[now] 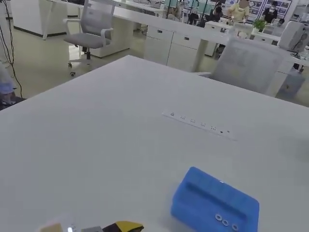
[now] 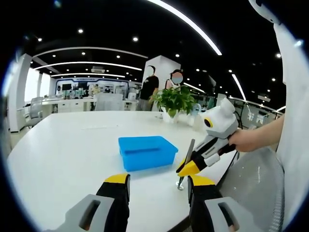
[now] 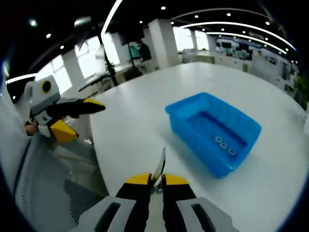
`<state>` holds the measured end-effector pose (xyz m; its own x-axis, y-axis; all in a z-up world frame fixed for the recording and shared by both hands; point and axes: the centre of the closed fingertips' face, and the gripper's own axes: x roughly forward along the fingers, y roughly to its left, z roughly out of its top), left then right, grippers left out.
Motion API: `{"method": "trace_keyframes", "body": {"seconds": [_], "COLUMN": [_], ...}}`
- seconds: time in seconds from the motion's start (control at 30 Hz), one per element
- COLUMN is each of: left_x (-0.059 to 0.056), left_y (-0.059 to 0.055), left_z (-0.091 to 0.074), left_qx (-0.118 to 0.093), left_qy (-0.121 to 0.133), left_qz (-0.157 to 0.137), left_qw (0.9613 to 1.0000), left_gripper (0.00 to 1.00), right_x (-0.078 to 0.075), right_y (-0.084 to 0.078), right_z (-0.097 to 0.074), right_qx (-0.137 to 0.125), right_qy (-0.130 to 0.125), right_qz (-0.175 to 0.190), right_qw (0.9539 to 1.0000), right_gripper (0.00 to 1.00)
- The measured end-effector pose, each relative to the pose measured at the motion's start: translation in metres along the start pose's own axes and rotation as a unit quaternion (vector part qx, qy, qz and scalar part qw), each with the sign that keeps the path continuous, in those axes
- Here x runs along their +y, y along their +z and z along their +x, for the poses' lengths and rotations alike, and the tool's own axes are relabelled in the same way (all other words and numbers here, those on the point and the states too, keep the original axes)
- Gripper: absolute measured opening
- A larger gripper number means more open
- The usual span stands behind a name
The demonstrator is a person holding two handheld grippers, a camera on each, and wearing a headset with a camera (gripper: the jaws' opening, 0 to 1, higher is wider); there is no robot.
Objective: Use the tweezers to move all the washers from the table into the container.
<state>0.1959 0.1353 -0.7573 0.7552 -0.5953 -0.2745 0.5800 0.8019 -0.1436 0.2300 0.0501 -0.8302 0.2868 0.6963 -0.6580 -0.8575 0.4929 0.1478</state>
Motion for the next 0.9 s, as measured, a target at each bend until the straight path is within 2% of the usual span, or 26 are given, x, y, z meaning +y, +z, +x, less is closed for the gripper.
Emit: {"method": "trace_keyframes", "body": {"seconds": [0.13, 0.23, 0.47, 0.57, 0.73, 0.9], "left_x": [0.000, 0.000, 0.000, 0.001, 0.001, 0.001], "left_y": [0.000, 0.000, 0.000, 0.000, 0.000, 0.000], "left_z": [0.000, 0.000, 0.000, 0.000, -0.001, -0.001], "left_qx": [0.000, 0.000, -0.001, -0.002, -0.002, -0.002], "left_qy": [0.000, 0.000, 0.000, 0.001, 0.000, -0.002], "left_qz": [0.000, 0.000, 0.001, 0.001, 0.001, 0.001], "left_qw": [1.0000, 1.0000, 1.0000, 1.0000, 1.0000, 1.0000], "left_gripper": [0.46, 0.46, 0.46, 0.46, 0.46, 0.46], "right_x": [-0.001, 0.000, 0.006, 0.005, 0.002, -0.004], "right_y": [0.000, 0.001, -0.002, -0.004, -0.005, 0.013], "right_z": [0.001, 0.003, 0.007, 0.007, 0.002, -0.010], "right_qx": [0.017, 0.019, 0.038, 0.040, 0.034, 0.008], "right_qy": [-0.014, -0.010, -0.010, -0.008, -0.011, -0.019], "right_qz": [-0.049, -0.051, -0.108, -0.107, -0.081, -0.061], "right_qw": [0.9985, 0.9985, 0.9933, 0.9934, 0.9961, 0.9979], "right_gripper": [0.05, 0.05, 0.05, 0.05, 0.04, 0.05]}}
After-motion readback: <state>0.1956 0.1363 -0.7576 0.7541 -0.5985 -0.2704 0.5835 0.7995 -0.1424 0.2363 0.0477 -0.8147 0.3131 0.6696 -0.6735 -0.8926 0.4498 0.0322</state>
